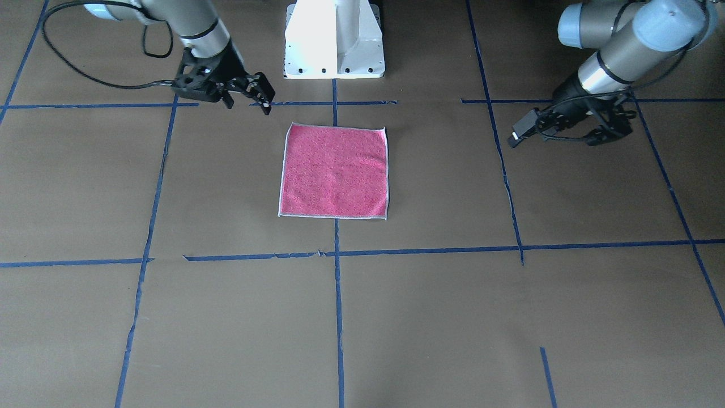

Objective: Fold towel twice with both arms
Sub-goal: 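Lower both grippers and grasp the towel's two near corners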

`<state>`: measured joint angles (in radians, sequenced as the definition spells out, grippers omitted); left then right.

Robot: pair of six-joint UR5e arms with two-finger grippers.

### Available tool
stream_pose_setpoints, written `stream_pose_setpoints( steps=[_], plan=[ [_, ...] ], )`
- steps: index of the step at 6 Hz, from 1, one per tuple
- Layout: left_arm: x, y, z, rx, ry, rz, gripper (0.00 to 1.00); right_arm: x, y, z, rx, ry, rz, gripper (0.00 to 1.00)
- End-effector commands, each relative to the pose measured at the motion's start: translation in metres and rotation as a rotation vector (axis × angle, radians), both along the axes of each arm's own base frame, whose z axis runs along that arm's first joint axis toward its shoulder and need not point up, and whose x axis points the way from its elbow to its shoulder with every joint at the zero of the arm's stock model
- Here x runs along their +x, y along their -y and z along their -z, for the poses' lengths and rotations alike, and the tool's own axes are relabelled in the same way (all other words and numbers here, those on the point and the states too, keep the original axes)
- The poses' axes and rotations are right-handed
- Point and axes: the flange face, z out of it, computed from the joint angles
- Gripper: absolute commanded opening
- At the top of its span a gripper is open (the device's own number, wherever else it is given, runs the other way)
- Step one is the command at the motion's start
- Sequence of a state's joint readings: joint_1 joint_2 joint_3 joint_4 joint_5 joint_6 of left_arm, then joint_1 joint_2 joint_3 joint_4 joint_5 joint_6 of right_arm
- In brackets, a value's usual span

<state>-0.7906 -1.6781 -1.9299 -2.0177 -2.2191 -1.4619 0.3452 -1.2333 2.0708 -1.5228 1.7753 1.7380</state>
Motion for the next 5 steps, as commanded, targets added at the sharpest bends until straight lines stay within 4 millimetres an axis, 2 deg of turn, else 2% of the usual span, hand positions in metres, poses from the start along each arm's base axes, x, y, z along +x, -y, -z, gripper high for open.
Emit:
stream_pose_setpoints(
  steps=[1,2,4,5],
  plan=[
    [0.122,-0.032,0.083,-0.038,0.105,-0.012,1.00,-0.063,-0.036,0.018,-0.018,-0.063,-0.062,0.95],
    [0.156,-0.042,0.108,-0.014,0.143,-0.013,1.00,-0.081,-0.033,0.010,-0.063,-0.088,-0.099,0.89],
    [0.162,-0.046,0.108,-0.006,0.148,-0.016,1.00,-0.096,-0.026,-0.007,-0.050,-0.134,-0.128,0.86],
    [0.162,-0.047,0.108,-0.007,0.148,-0.017,1.00,-0.097,-0.026,-0.008,-0.048,-0.136,-0.126,0.82]
  ],
)
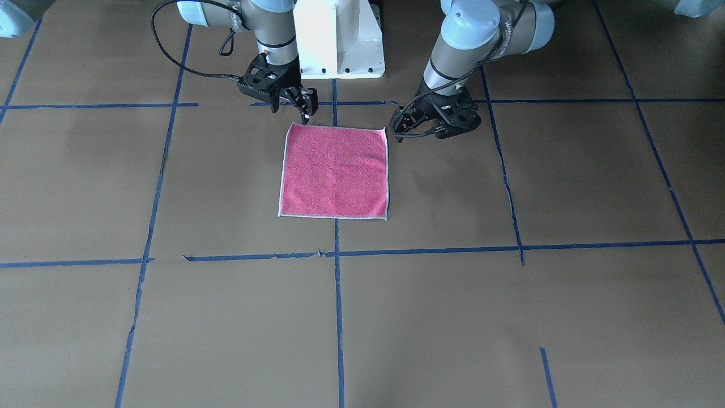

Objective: Fold towel twice with both arms
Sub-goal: 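Lower both grippers and grasp the towel's two near corners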

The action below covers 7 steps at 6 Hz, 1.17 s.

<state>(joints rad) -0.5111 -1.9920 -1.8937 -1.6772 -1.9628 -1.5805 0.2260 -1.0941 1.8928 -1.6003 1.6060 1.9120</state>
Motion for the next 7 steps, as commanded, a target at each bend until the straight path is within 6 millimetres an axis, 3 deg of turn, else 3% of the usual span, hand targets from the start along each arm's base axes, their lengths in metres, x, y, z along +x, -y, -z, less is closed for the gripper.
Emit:
stream_pose_setpoints(
  steps=[1,2,3,5,6,7],
  plan=[
    [0.002,-0.001,0.001,0.000,0.001,-0.001,1.00,-0.004,0.001,-0.003,0.001,-0.009,-0.003,0.74],
    [0.002,-0.001,0.002,0.003,-0.001,0.000,1.00,-0.005,0.001,0.000,0.000,-0.006,-0.004,0.54],
    [0.005,-0.004,0.001,0.015,0.006,0.006,1.00,-0.005,0.002,-0.002,0.000,-0.009,-0.006,0.46],
    [0.010,-0.009,0.000,0.010,0.010,0.004,1.00,-0.008,0.002,-0.005,-0.001,-0.015,-0.003,0.47],
    [0.011,-0.009,0.000,0.010,0.010,0.004,1.00,-0.009,0.002,-0.002,-0.001,-0.012,-0.004,0.28],
    [0.014,-0.012,-0.001,0.008,0.012,-0.003,1.00,-0.008,0.003,0.000,-0.001,-0.007,-0.005,0.00]
  ],
)
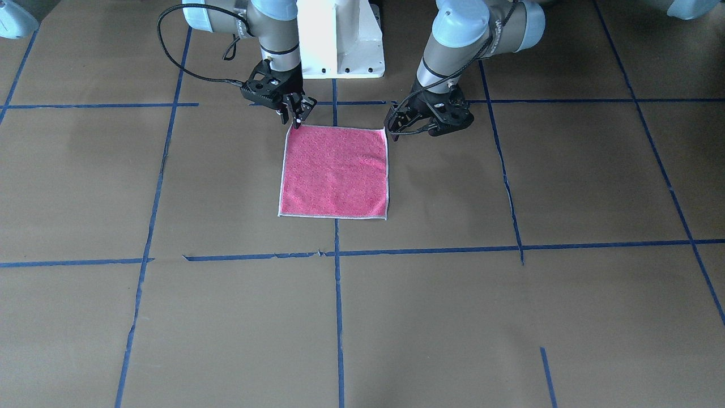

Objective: Fold towel twice with both arms
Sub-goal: 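Lower both grippers and grasp the towel's two near corners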

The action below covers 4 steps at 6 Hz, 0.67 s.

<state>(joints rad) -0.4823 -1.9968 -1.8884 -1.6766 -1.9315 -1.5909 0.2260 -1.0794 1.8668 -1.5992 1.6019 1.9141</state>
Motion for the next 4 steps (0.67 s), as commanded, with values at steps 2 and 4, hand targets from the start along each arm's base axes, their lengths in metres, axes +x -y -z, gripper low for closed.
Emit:
stream_pose_setpoints(
  steps=[2,4],
  plan=[
    [0.034,-0.030,0.015,-0.016,-0.004,0.014,1.00,0.002,0.001,0.004,0.002,0.008,-0.001,0.00],
    [0.056,-0.058,0.014,-0.059,0.007,0.017,0.95,0.004,0.003,0.001,0.000,0.004,-0.002,0.00]
  ],
)
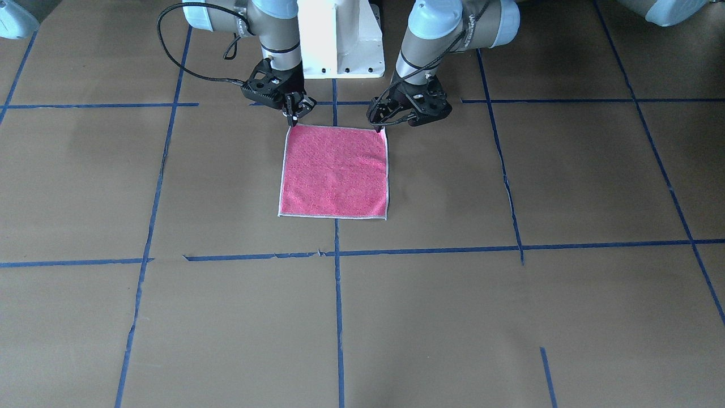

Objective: Fold towel twice with both arms
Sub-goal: 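Lower both grippers and grasp the towel's two near corners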

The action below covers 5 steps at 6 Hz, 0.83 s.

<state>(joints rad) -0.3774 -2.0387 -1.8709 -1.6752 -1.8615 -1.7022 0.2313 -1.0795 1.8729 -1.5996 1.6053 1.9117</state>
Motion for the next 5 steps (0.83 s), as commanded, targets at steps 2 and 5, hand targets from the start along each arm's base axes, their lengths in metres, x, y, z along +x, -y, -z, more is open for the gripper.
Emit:
stream_pose_setpoints(
  steps=[2,5],
  plan=[
    [0.0270,-0.0158,-0.0132,-0.008,0.042,0.018,0.79,0.0015,0.0004,-0.0034,-0.003,-0.005,0.002,0.00],
    [0.0326,-0.0180,-0.0081,-0.003,0.035,0.010,0.62,0.0032,0.0008,-0.0024,-0.003,-0.002,0.002,0.00]
  ],
)
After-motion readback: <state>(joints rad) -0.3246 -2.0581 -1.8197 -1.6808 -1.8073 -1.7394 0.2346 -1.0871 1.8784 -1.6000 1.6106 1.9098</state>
